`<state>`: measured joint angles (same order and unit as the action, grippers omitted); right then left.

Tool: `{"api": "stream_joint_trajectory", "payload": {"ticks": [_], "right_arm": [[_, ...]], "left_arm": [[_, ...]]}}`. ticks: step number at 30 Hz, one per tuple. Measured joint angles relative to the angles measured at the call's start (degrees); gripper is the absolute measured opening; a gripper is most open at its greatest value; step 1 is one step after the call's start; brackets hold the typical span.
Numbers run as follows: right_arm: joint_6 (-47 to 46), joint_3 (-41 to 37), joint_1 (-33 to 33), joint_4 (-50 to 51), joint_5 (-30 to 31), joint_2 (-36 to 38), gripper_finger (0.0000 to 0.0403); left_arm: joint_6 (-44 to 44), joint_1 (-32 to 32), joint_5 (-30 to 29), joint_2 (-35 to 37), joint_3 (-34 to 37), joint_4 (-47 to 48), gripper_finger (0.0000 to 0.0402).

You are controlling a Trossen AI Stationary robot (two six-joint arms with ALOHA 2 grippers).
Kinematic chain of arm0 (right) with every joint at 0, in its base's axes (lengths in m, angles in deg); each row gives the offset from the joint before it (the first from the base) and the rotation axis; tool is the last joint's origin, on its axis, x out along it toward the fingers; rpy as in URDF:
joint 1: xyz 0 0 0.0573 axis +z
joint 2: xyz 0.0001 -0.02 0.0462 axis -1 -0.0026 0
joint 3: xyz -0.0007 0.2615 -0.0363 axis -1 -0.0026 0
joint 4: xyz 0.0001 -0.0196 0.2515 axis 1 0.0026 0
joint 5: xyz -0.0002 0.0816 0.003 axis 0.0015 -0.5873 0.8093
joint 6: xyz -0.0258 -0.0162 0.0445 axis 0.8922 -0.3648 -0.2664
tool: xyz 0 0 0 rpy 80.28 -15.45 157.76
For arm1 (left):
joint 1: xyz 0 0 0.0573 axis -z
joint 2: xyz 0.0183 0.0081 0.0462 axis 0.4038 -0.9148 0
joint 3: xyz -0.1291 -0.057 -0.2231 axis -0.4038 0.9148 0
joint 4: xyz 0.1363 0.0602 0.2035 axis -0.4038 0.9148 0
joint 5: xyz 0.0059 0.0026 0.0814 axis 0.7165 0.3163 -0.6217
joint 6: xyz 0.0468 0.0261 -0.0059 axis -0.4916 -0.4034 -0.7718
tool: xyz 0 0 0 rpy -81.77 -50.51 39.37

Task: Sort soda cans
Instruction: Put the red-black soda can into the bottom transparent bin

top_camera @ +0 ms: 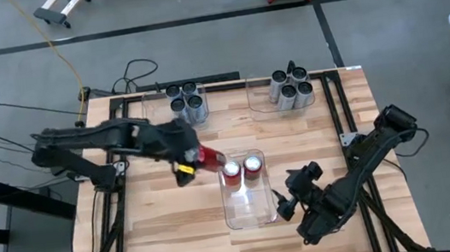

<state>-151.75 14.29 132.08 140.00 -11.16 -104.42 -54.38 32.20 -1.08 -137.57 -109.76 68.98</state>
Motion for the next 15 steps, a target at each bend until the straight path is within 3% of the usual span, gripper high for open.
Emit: {"api": "stream_joint_trajectory", "payload": {"ticks": [15], "right_arm": [[-7.0, 1.0, 4.4, 7.0, -4.1, 0.0, 0.0384]], "left_arm": [[-13.9, 2.5, 7.6, -15.5, 0.0, -8.1, 0.0295]]}}
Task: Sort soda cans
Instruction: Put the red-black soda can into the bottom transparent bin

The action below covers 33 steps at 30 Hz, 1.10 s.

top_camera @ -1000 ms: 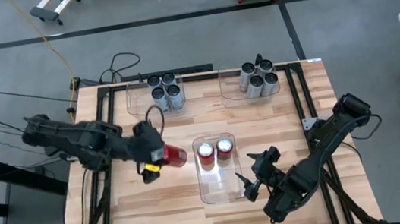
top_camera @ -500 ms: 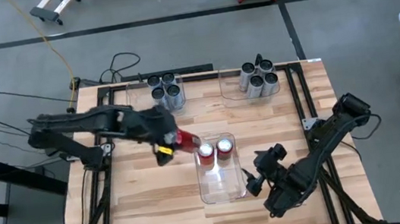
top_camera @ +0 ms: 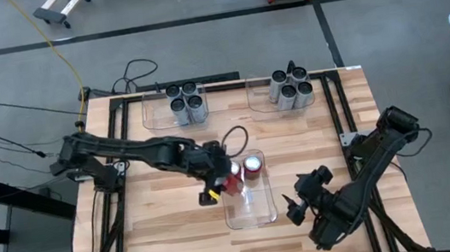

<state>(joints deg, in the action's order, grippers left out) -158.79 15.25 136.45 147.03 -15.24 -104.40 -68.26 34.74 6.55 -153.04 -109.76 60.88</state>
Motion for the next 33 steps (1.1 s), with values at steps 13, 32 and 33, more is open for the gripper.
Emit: {"api": "stream_joint_trajectory", "payload": {"ticks": [13, 32, 33], "right_arm": [[2.5, 0.0, -0.2, 1.5, -2.7, 0.0, 0.0384], [3.3, 0.0, -1.3, 1.0, -8.9, 0.0, 0.0384], [2.9, 0.0, -1.3, 1.1, -8.9, 0.0, 0.0384]], "left_arm": [[-4.0, 0.3, 3.5, -4.4, 0.0, -1.3, 0.0295], [-3.8, -0.2, 3.0, -5.0, 1.4, -5.1, 0.0283], [-3.7, -0.2, 3.0, -5.0, 1.4, -5.0, 0.0279]]}}
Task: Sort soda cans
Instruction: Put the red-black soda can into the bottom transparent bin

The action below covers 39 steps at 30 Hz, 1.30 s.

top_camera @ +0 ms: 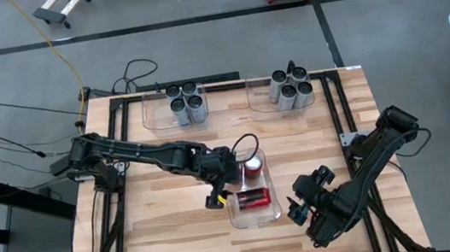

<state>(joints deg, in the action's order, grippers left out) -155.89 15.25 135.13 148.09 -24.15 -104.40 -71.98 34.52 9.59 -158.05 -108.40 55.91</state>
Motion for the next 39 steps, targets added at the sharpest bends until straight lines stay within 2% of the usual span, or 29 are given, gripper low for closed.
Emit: {"api": "stream_joint_trajectory", "payload": {"ticks": [4, 8, 12, 17, 20, 26, 33, 39], "right_arm": [[-0.4, 0.0, 0.0, 0.0, 0.1, 0.0, 0.0384], [2.0, 0.0, -0.4, -0.7, 3.4, 0.0, 0.0384], [12.4, 0.0, -2.9, -6.8, 2.9, 0.0, 0.0384], [29.8, 0.0, -6.7, -19.7, 1.8, 0.0, 0.0384], [39.0, 0.0, -9.5, -25.3, -1.8, 0.0, 0.0384], [50.5, 0.0, -16.4, -28.8, -14.3, -0.3, 0.0384], [59.6, -0.1, -21.2, -29.3, -26.1, -0.3, 0.0362], [65.0, -1.7, -23.8, -31.7, -31.1, -0.4, 0.0334]], "left_arm": [[0.5, 0.0, 0.0, 0.0, 0.0, 1.2, 0.0269], [0.6, 0.5, -0.8, 1.3, 0.0, 2.9, 0.0267], [0.6, 1.9, -3.0, 3.5, 0.0, 3.7, 0.0267], [1.5, 4.2, -5.3, 4.8, 0.0, 2.9, 0.0267], [2.7, 5.7, -6.5, 4.8, 0.4, 3.2, 0.0267], [5.6, 9.5, -11.0, 6.4, 6.4, 2.3, 0.0267], [14.0, 12.6, -17.0, 15.4, 20.6, -4.0, 0.0267], [23.1, 14.9, -21.1, 25.2, 33.9, -12.9, 0.0267]]}}
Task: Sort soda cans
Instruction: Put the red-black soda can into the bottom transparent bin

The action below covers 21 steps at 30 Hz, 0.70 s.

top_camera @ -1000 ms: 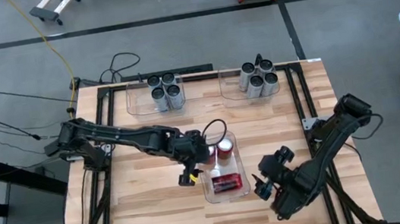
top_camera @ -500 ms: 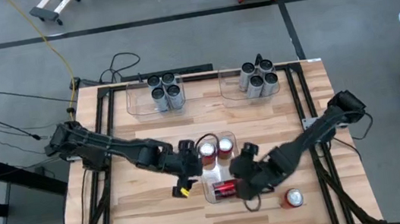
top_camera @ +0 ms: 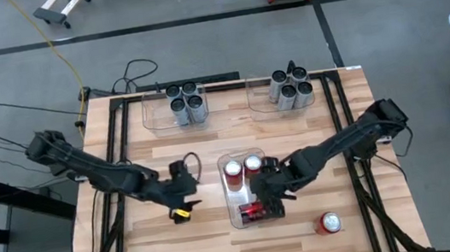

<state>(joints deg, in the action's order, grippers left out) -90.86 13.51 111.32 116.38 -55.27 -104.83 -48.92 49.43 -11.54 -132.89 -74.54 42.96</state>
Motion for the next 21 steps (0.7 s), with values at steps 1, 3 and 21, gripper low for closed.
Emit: {"api": "stream_joint_trajectory", "payload": {"ticks": [1, 3, 21], "right_arm": [[0.6, 0.1, -0.4, -0.6, -0.8, -0.4, 0.033], [2.4, 0.1, -1.0, -1.7, -3.3, -0.9, 0.0326], [8.1, 0.3, -2.6, -2.9, -16.7, -12.8, 0.0324]], "left_arm": [[1.3, 0.4, -0.4, 1.2, 1.9, -1.5, 0.0267], [3.6, 1.1, -0.9, 3.2, 5.0, -4.6, 0.0267], [4.5, 2.8, -3.7, 4.8, 10.3, -13.2, 0.0267]]}}
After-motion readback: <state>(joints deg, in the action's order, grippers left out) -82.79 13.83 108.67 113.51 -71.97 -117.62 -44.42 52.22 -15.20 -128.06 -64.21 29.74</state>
